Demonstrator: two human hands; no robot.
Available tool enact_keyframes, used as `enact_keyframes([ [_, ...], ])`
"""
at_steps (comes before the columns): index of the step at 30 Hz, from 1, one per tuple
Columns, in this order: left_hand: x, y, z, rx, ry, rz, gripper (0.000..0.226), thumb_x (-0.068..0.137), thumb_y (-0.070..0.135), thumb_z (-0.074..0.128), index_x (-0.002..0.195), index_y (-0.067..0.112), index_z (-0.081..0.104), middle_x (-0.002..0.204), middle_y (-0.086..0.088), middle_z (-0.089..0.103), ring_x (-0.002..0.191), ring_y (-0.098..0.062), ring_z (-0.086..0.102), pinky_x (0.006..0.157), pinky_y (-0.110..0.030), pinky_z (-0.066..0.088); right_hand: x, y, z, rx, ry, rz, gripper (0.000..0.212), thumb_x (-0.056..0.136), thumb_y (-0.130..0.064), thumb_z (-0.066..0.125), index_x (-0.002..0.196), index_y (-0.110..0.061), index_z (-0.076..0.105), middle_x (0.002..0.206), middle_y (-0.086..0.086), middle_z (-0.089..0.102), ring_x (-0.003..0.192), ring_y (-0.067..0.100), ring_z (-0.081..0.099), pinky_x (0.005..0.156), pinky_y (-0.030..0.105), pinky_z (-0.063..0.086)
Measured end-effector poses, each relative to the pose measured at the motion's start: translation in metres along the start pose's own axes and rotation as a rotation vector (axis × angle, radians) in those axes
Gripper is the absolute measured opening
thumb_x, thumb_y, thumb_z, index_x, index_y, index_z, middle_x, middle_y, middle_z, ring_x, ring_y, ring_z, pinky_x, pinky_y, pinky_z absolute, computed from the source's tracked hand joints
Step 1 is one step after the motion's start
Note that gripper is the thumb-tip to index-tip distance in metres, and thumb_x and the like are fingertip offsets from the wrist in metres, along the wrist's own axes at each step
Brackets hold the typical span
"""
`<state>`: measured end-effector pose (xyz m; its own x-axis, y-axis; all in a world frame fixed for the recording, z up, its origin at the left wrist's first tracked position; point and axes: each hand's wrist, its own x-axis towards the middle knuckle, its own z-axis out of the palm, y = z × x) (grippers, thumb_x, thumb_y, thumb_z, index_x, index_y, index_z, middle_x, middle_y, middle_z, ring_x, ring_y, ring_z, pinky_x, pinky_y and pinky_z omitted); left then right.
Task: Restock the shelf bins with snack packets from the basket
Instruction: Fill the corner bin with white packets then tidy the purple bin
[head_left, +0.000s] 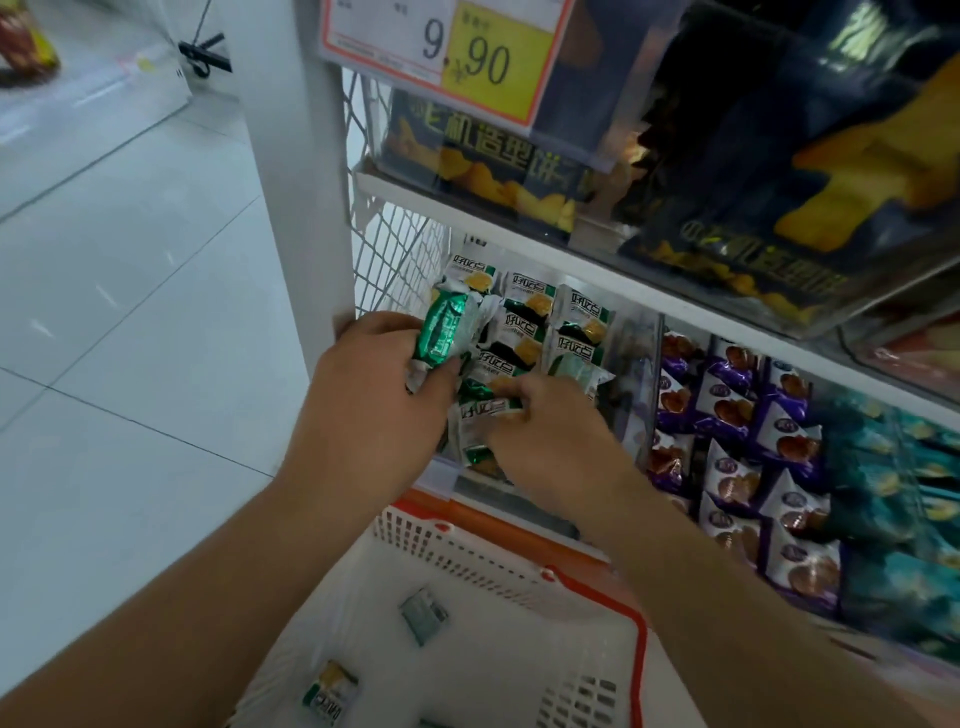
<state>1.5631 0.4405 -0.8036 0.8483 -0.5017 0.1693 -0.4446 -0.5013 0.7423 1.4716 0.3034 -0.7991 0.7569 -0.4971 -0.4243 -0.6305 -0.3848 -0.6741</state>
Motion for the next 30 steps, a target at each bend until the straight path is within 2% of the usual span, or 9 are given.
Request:
enact_keyframes([
  [6, 0.000, 0.000, 0.004, 0.000, -0.027, -0.019, 0.026, 0.100, 0.036, 0.063, 0.120, 0.026, 0.075, 0.120, 0.009, 0.068, 0.095, -0.004, 0.059, 0.072, -0.006, 0.037, 0.010, 0.005, 0.013, 0.049, 0.159, 0.091, 0.022, 0.096, -0.044, 0.069, 0.108, -0.030, 0.057, 0.112, 0.000, 0.060, 0.072, 0.014, 0.067, 0.052, 0.028, 0.048],
  [10, 0.005, -0.003, 0.007, -0.009, -0.051, -0.016, 0.026, 0.099, 0.039, 0.064, 0.120, 0.028, 0.075, 0.117, 0.012, 0.065, 0.095, -0.002, 0.059, 0.070, -0.006, 0.037, 0.010, 0.002, 0.018, -0.081, 0.211, -0.023, 0.015, 0.098, -0.035, 0.066, 0.096, -0.025, 0.055, 0.100, 0.000, 0.060, 0.075, 0.013, 0.060, 0.054, 0.028, 0.044],
  [13, 0.006, -0.006, 0.010, 0.022, -0.089, 0.023, 0.031, 0.099, 0.039, 0.064, 0.125, 0.024, 0.072, 0.122, 0.009, 0.064, 0.099, -0.007, 0.063, 0.080, -0.017, 0.052, 0.007, 0.005, 0.022, -0.246, 0.187, -0.063, 0.008, 0.094, -0.026, 0.064, 0.090, -0.024, 0.058, 0.085, -0.001, 0.062, 0.073, 0.018, 0.061, 0.060, 0.035, 0.054],
  [15, 0.007, -0.006, 0.011, 0.033, -0.104, 0.036, 0.034, 0.099, 0.039, 0.064, 0.128, 0.022, 0.071, 0.124, 0.007, 0.063, 0.101, -0.009, 0.063, 0.084, -0.025, 0.057, 0.007, 0.007, 0.020, -0.347, 0.167, -0.074, 0.008, 0.089, -0.022, 0.065, 0.090, -0.026, 0.058, 0.085, -0.002, 0.062, 0.074, 0.020, 0.062, 0.064, 0.038, 0.058],
  [18, 0.007, -0.006, 0.010, 0.021, -0.106, 0.035, 0.030, 0.099, 0.038, 0.064, 0.122, 0.021, 0.073, 0.119, 0.008, 0.063, 0.097, -0.009, 0.063, 0.077, -0.021, 0.054, 0.006, 0.008, 0.017, -0.389, 0.169, -0.131, 0.016, 0.083, -0.016, 0.068, 0.088, -0.028, 0.060, 0.089, -0.003, 0.063, 0.079, 0.022, 0.063, 0.069, 0.041, 0.061],
  [21, 0.006, -0.006, 0.009, 0.029, -0.111, 0.024, 0.029, 0.099, 0.038, 0.063, 0.121, 0.022, 0.073, 0.118, 0.008, 0.064, 0.097, -0.009, 0.063, 0.074, -0.015, 0.049, 0.004, 0.011, 0.019, -0.522, 0.229, -0.167, 0.018, 0.083, -0.017, 0.072, 0.098, -0.028, 0.067, 0.092, -0.002, 0.062, 0.095, 0.025, 0.062, 0.078, 0.036, 0.059],
  [23, 0.004, -0.006, 0.009, 0.022, -0.111, 0.025, 0.032, 0.099, 0.039, 0.063, 0.124, 0.022, 0.073, 0.119, 0.008, 0.065, 0.098, -0.009, 0.064, 0.077, -0.020, 0.055, 0.005, 0.013, 0.021, -0.576, 0.257, -0.178, 0.020, 0.085, -0.021, 0.074, 0.104, -0.025, 0.071, 0.094, 0.000, 0.062, 0.101, 0.024, 0.061, 0.080, 0.035, 0.058],
  [27, 0.002, -0.008, 0.010, 0.024, -0.127, 0.026, 0.033, 0.098, 0.040, 0.064, 0.125, 0.022, 0.072, 0.118, 0.007, 0.065, 0.099, -0.011, 0.065, 0.078, -0.024, 0.057, 0.011, 0.014, 0.023, -0.420, 0.236, -0.204, 0.017, 0.083, -0.008, 0.074, 0.093, -0.021, 0.069, 0.092, -0.001, 0.063, 0.082, 0.021, 0.063, 0.069, 0.033, 0.058],
  [30, 0.004, -0.008, 0.011, 0.039, -0.131, 0.031, 0.030, 0.099, 0.037, 0.065, 0.124, 0.022, 0.073, 0.116, 0.007, 0.065, 0.096, -0.010, 0.063, 0.075, -0.017, 0.048, 0.009, 0.010, 0.021, -0.379, 0.113, -0.195, 0.021, 0.085, -0.006, 0.065, 0.090, -0.021, 0.079, 0.094, -0.005, 0.069, 0.077, 0.010, 0.059, 0.060, 0.013, 0.048],
])
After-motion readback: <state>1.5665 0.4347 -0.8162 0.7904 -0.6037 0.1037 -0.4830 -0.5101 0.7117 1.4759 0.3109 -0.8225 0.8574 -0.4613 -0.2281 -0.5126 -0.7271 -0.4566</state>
